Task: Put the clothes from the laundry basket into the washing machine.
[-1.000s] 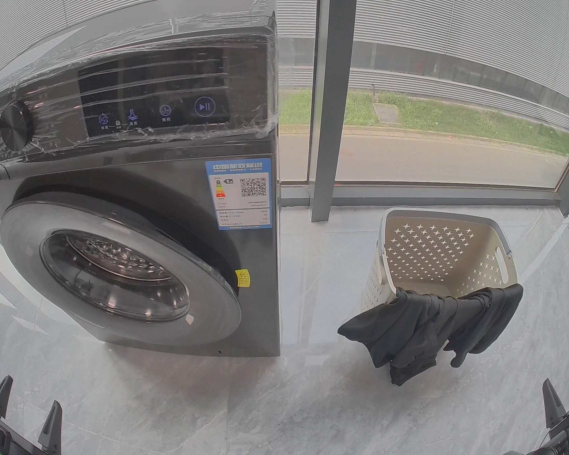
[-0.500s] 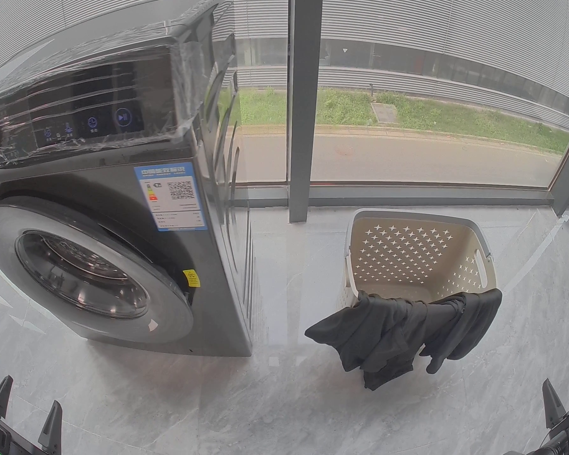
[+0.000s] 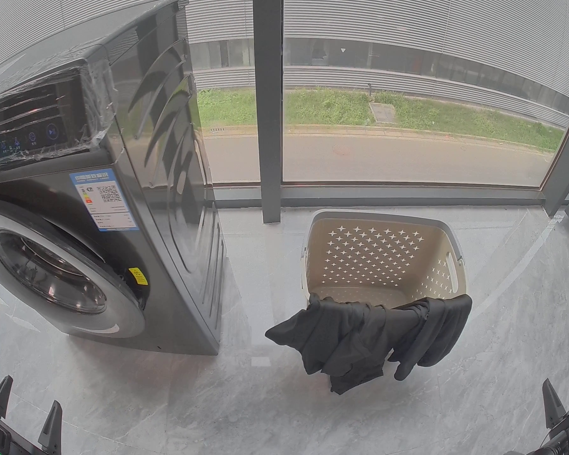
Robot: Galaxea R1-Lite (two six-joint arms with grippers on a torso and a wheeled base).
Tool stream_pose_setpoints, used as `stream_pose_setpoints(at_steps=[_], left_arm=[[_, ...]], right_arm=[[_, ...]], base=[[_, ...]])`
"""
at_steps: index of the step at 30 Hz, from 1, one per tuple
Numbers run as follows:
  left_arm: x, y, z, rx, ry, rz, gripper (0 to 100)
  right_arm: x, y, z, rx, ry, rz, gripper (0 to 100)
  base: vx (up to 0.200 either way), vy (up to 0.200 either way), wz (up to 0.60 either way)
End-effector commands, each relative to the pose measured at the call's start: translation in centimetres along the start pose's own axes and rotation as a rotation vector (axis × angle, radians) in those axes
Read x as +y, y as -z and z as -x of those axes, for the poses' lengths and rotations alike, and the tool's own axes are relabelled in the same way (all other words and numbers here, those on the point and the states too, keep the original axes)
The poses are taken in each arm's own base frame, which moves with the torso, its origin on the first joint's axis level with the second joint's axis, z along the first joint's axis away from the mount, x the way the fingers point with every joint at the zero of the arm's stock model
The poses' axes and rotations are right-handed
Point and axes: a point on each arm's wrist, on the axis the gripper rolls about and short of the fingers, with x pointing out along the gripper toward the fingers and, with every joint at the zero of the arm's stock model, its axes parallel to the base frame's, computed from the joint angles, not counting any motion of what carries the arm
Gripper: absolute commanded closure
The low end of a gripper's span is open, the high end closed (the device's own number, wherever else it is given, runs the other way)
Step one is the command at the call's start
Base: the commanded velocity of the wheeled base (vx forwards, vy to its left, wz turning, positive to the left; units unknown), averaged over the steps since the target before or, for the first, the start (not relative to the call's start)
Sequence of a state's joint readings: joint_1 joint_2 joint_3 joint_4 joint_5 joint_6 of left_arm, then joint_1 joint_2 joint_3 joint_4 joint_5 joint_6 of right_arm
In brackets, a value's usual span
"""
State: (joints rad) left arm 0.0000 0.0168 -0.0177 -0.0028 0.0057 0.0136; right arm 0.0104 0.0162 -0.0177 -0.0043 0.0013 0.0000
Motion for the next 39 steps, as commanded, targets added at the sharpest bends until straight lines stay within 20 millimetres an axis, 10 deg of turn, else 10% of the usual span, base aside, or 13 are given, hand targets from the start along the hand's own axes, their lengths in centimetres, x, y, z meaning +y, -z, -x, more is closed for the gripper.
stream_pose_setpoints(at_steps=[1, 39], left_arm=[[-0.01, 0.47, 0.01, -0.003, 0.0, 0.0, 0], [-0.01, 0.47, 0.01, -0.003, 0.0, 0.0, 0]], right_arm=[[0.0, 0.52, 0.0, 0.001, -0.001, 0.0, 0], [0.0, 0.52, 0.0, 0.001, -0.001, 0.0, 0]], base=[[0.0, -0.2, 0.0], [0.0, -0.095, 0.0]])
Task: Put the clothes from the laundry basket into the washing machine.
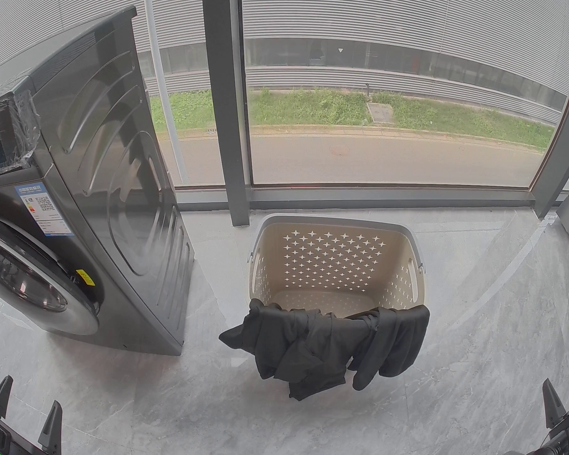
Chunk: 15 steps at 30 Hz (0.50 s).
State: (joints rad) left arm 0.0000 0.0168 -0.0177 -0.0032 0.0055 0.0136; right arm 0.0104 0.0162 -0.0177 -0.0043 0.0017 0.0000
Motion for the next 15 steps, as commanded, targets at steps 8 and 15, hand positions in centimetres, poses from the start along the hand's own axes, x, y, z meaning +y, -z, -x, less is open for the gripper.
stream_pose_setpoints(at_steps=[8, 15], left_arm=[[-0.01, 0.49, 0.01, -0.001, -0.001, 0.0, 0], [-0.01, 0.49, 0.01, -0.001, -0.001, 0.0, 0]], right_arm=[[0.0, 0.52, 0.0, 0.001, 0.0, 0.0, 0], [0.0, 0.52, 0.0, 0.001, 0.0, 0.0, 0]], base=[[0.0, 0.0, 0.0], [0.057, 0.0, 0.0]])
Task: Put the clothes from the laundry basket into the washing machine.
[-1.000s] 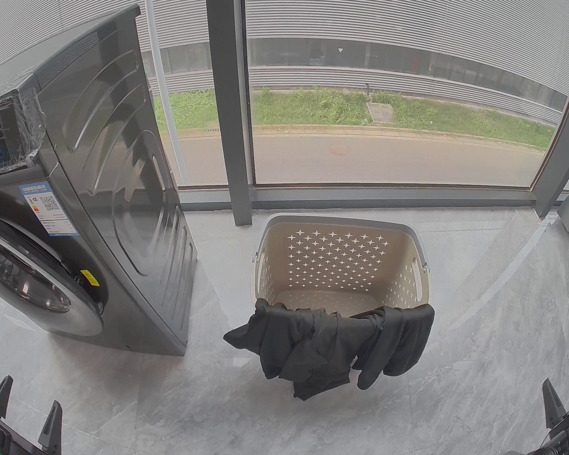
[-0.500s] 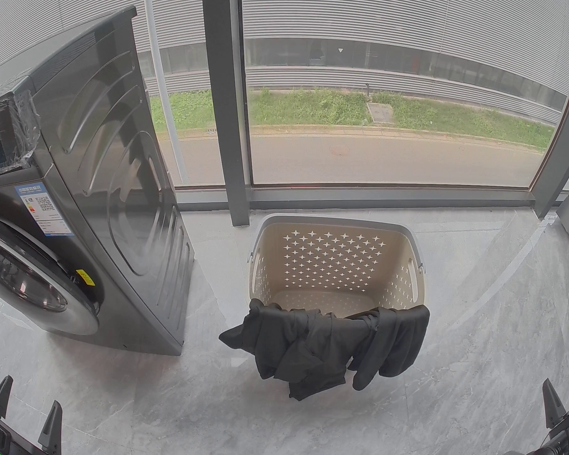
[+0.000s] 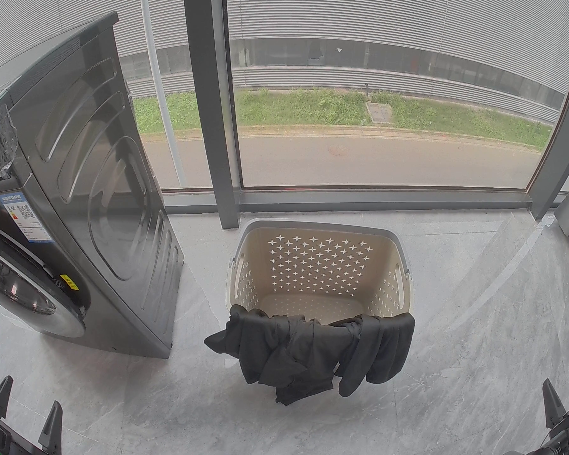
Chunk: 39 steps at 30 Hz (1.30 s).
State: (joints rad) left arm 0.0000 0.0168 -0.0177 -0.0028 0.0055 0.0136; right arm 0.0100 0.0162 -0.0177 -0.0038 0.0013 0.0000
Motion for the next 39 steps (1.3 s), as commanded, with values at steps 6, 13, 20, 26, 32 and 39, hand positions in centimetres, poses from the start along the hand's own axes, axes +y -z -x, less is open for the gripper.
stream_pose_setpoints(at_steps=[6, 13, 20, 26, 32, 39], left_arm=[[0.0, 0.47, 0.01, -0.003, -0.001, 0.0, 0], [0.0, 0.47, 0.01, -0.003, -0.001, 0.0, 0], [-0.01, 0.48, 0.01, -0.001, -0.001, 0.001, 0], [0.0, 0.47, 0.01, -0.003, -0.001, 0.001, 0], [0.0, 0.47, 0.01, -0.003, -0.001, 0.0, 0], [-0.01, 0.48, 0.01, -0.001, -0.001, 0.0, 0]], right_arm=[[0.0, 0.52, 0.0, 0.001, -0.001, 0.0, 0], [0.0, 0.52, 0.0, 0.001, -0.001, 0.0, 0], [0.0, 0.52, 0.0, 0.001, -0.001, 0.0, 0], [0.0, 0.52, 0.0, 0.001, -0.001, 0.0, 0], [0.0, 0.52, 0.0, 0.001, -0.001, 0.0, 0], [0.0, 0.52, 0.0, 0.001, -0.001, 0.0, 0]], base=[[0.2, 0.0, 0.0], [0.029, 0.0, 0.0], [0.0, -0.114, 0.0], [0.0, -0.167, 0.0], [0.0, 0.0, 0.0], [0.0, 0.0, 0.0]])
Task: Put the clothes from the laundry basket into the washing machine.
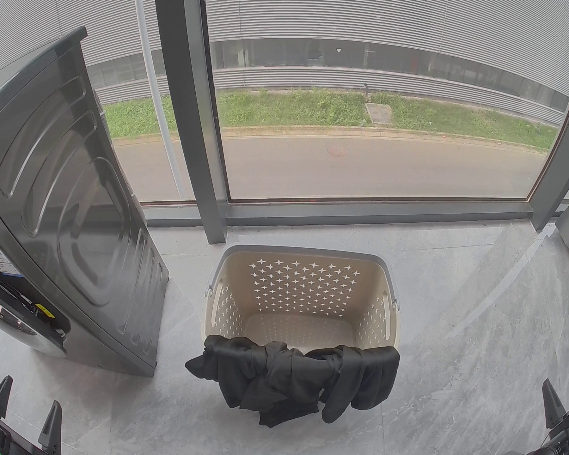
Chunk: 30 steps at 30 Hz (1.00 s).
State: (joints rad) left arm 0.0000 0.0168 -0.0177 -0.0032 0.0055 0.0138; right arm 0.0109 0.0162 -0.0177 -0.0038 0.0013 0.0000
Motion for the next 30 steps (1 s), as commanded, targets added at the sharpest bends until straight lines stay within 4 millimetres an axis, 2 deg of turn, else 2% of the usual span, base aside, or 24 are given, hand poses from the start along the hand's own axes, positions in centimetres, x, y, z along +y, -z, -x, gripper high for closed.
stream_pose_setpoints(at_steps=[1, 4, 10, 19, 25, 30], left_arm=[[-0.01, 0.49, 0.01, -0.001, -0.001, 0.0, 0], [-0.01, 0.47, 0.01, -0.002, -0.001, 0.0, 0], [-0.01, 0.47, 0.01, -0.002, -0.001, 0.0, 0], [-0.01, 0.47, 0.01, -0.002, -0.001, 0.0, 0], [-0.01, 0.47, 0.01, -0.002, 0.001, 0.002, 0], [-0.01, 0.47, 0.01, -0.002, 0.001, 0.002, 0]], right_arm=[[0.0, 0.52, 0.0, 0.001, 0.0, 0.0, 0], [0.0, 0.52, 0.0, 0.001, 0.0, 0.0, 0], [0.0, 0.52, 0.0, 0.001, 0.0, 0.0, 0], [0.0, 0.52, 0.0, 0.001, 0.0, 0.0, 0], [0.0, 0.52, 0.0, 0.001, 0.0, 0.0, 0], [0.0, 0.52, 0.0, 0.001, 0.0, 0.0, 0]], base=[[0.0, 0.0, 0.0], [0.0, 0.0, 0.0], [0.2, 0.0, 0.0], [0.0, 0.0, 0.0], [0.2, 0.0, 0.0], [0.0, 0.0, 0.0]])
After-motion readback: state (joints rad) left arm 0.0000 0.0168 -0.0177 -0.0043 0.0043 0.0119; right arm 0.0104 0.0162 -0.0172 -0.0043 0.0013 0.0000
